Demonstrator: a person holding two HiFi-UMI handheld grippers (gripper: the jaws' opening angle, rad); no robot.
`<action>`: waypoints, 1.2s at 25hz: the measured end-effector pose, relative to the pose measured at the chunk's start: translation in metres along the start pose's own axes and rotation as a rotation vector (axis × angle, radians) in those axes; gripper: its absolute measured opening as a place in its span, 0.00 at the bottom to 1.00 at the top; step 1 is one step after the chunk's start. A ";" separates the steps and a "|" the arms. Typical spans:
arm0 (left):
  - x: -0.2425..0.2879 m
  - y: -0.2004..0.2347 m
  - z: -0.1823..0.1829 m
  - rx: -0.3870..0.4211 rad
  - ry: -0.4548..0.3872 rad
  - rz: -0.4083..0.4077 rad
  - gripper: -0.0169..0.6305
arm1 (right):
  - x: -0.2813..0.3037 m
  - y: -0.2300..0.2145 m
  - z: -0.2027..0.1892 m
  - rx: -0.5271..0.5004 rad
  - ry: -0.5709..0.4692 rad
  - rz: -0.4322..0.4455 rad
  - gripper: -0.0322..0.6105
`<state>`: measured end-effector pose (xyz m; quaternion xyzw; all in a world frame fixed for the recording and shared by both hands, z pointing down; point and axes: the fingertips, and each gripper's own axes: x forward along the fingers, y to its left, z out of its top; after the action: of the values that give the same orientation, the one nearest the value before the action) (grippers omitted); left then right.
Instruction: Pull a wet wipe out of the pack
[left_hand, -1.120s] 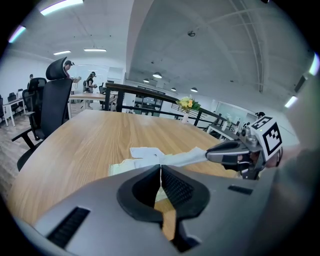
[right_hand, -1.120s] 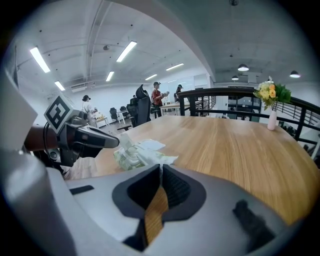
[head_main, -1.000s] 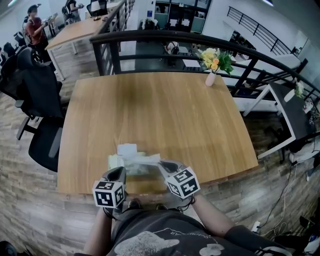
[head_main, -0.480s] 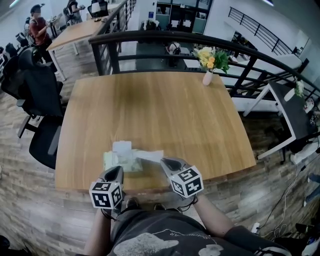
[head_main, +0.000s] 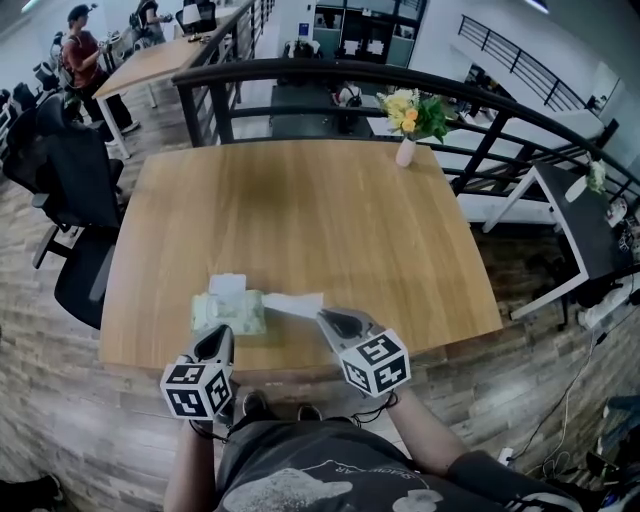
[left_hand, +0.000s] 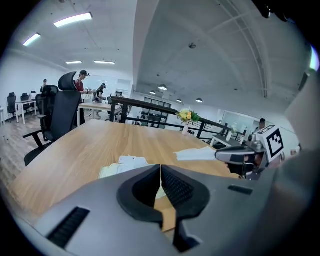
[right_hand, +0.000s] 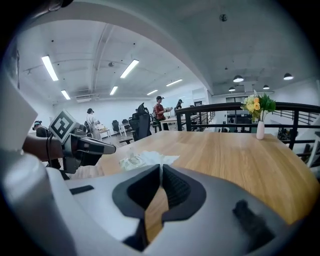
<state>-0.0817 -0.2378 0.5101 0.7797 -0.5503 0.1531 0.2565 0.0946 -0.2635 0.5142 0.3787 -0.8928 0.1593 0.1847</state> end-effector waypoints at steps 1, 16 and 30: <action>-0.001 -0.004 0.000 0.000 -0.005 0.000 0.05 | -0.003 -0.002 -0.003 -0.010 0.004 0.000 0.11; -0.003 -0.042 -0.009 0.006 -0.011 0.006 0.05 | -0.038 -0.018 -0.024 -0.067 0.031 0.009 0.10; -0.003 -0.049 -0.014 -0.016 -0.018 0.010 0.05 | -0.045 -0.017 -0.025 -0.069 0.025 0.016 0.10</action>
<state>-0.0364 -0.2146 0.5087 0.7763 -0.5577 0.1429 0.2567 0.1416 -0.2368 0.5188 0.3631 -0.8983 0.1346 0.2075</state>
